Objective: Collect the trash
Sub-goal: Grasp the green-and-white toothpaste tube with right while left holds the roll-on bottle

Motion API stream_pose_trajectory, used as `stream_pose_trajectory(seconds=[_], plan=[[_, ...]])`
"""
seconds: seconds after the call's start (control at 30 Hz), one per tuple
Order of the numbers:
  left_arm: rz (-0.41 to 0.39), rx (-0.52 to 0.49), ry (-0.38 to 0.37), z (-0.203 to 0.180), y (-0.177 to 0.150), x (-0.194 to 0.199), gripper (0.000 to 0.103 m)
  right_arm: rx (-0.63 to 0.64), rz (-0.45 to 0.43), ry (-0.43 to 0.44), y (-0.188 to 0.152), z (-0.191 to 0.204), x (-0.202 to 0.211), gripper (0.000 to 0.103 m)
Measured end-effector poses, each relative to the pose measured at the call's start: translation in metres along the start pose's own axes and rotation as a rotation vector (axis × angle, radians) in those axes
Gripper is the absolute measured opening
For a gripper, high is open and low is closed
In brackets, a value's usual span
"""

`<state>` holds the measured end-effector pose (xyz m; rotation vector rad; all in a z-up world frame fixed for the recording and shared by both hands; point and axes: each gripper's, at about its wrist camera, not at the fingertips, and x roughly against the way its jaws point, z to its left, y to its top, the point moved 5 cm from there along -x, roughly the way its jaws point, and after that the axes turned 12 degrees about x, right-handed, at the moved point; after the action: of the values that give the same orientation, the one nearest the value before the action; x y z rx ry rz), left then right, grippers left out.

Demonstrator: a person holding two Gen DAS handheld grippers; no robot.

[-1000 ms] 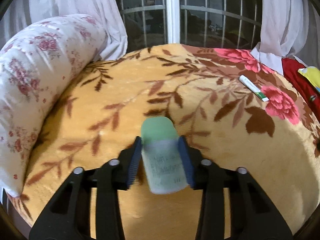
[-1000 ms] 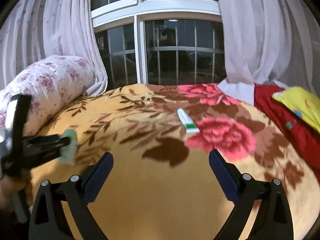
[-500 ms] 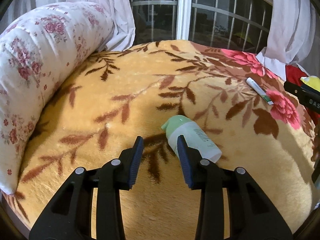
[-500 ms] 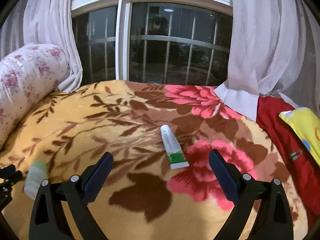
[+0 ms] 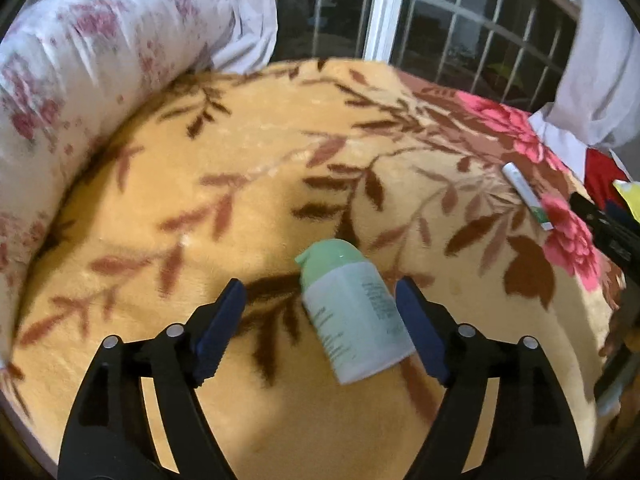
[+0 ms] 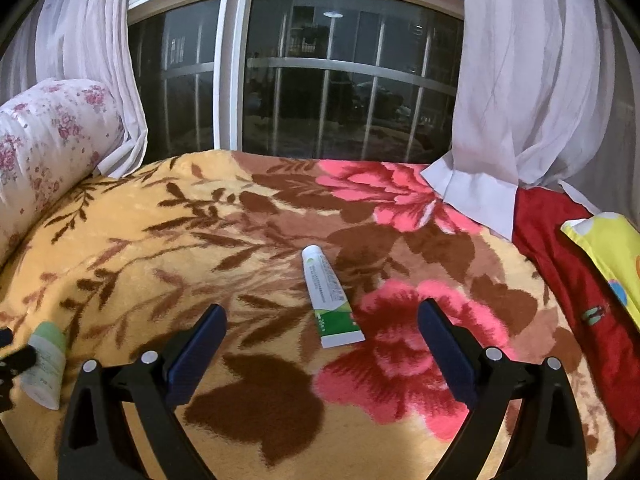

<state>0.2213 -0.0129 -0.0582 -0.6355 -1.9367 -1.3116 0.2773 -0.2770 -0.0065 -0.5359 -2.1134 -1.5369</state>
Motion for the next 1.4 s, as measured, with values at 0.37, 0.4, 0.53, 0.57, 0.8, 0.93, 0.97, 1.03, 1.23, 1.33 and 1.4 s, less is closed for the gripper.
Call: stream_pose_trajectory(seconds=[0.37, 0.4, 0.53, 0.57, 0.8, 0.93, 0.97, 1.03, 1.23, 1.33, 1.4], plan=[[0.012, 0.001, -0.061, -0.006, 0.004, -0.014, 0.051, 0.029, -0.005, -0.050, 0.003, -0.021, -0.004, 0.095], [0.001, -0.022, -0.063, -0.008, 0.002, -0.007, 0.051, 0.028, 0.011, -0.054, 0.002, -0.024, -0.010, 0.095], [-0.021, -0.069, -0.086, -0.012, -0.005, 0.012, 0.051, 0.021, 0.085, -0.029, 0.006, -0.028, -0.038, 0.094], [-0.023, -0.075, -0.090, -0.013, -0.006, 0.014, 0.051, 0.030, 0.102, -0.034, 0.008, -0.027, -0.046, 0.094], [-0.019, -0.112, -0.122, -0.022, -0.019, 0.024, 0.051, 0.059, 0.209, -0.022, 0.015, -0.012, -0.098, 0.093], [-0.020, -0.122, -0.130, -0.025, -0.023, 0.026, 0.051, 0.045, 0.345, 0.008, 0.004, -0.009, -0.135, 0.081], [-0.020, -0.125, -0.131, -0.025, -0.024, 0.027, 0.051, 0.019, 0.387, 0.048, -0.002, -0.008, -0.144, 0.068], [-0.018, -0.131, -0.134, -0.026, -0.026, 0.027, 0.050, -0.054, 0.390, 0.110, -0.004, -0.010, -0.144, 0.044], [-0.017, -0.143, -0.147, -0.028, -0.033, 0.034, 0.046, -0.044, 0.296, 0.183, 0.004, 0.004, -0.085, 0.033], [-0.021, -0.141, -0.147, -0.026, -0.037, 0.039, 0.046, -0.021, 0.247, 0.203, 0.007, 0.015, -0.049, 0.033], [-0.018, -0.137, -0.149, -0.025, -0.040, 0.042, 0.046, -0.005, 0.222, 0.209, 0.006, 0.024, -0.026, 0.033]])
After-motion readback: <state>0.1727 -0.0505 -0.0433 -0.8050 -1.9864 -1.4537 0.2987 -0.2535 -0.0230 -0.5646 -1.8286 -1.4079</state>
